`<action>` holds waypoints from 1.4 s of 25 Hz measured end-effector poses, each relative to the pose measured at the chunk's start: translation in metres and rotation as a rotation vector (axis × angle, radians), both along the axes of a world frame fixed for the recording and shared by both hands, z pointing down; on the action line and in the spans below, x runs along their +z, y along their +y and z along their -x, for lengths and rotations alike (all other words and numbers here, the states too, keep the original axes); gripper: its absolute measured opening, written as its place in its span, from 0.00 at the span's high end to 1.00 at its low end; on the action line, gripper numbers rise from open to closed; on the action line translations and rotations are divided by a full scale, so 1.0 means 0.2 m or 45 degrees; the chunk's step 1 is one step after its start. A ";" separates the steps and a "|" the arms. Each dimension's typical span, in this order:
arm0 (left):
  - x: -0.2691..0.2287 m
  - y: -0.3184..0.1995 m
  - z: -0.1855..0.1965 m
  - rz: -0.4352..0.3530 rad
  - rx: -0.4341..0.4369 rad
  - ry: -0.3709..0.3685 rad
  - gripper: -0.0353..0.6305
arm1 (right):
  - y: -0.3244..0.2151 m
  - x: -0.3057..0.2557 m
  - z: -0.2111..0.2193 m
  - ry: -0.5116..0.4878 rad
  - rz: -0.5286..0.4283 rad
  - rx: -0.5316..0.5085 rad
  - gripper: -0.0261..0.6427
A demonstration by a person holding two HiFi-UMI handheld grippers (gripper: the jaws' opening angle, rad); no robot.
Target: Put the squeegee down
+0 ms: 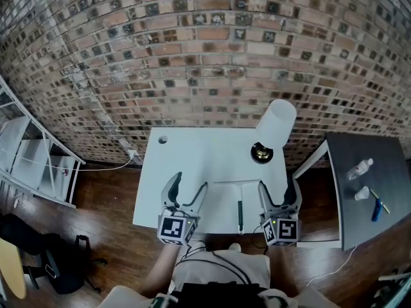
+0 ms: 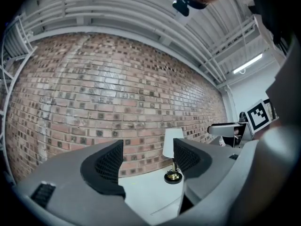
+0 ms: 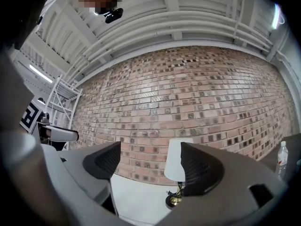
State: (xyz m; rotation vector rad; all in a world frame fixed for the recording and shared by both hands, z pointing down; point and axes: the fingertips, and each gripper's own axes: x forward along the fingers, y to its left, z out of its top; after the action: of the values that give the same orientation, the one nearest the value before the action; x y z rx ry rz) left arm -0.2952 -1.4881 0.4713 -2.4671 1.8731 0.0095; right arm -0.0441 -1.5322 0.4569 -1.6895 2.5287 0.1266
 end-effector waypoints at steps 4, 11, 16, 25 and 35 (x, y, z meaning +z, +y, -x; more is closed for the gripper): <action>0.30 -0.08 -0.18 0.284 0.095 -0.029 0.47 | 0.05 0.06 -0.16 -0.015 0.050 0.060 0.32; 0.99 -0.12 -0.61 0.816 0.291 0.055 0.47 | 0.33 0.23 -0.61 -0.027 0.164 0.253 0.32; 0.79 -0.12 -0.82 0.533 0.322 0.084 0.47 | 0.39 0.28 -0.83 -0.121 0.149 0.247 0.32; 0.12 -0.06 -0.48 0.008 -0.014 -0.049 0.47 | 0.10 0.15 -0.43 -0.017 0.067 -0.063 0.33; -0.07 0.00 -0.31 -0.007 -0.130 -0.047 0.47 | -0.02 0.12 -0.10 0.014 0.073 -0.201 0.33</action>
State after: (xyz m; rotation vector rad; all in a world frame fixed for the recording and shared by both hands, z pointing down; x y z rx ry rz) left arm -0.2335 -1.4885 0.4583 -2.3483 1.9779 -0.0340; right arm -0.0244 -1.5356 0.4802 -1.5036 2.6857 0.0512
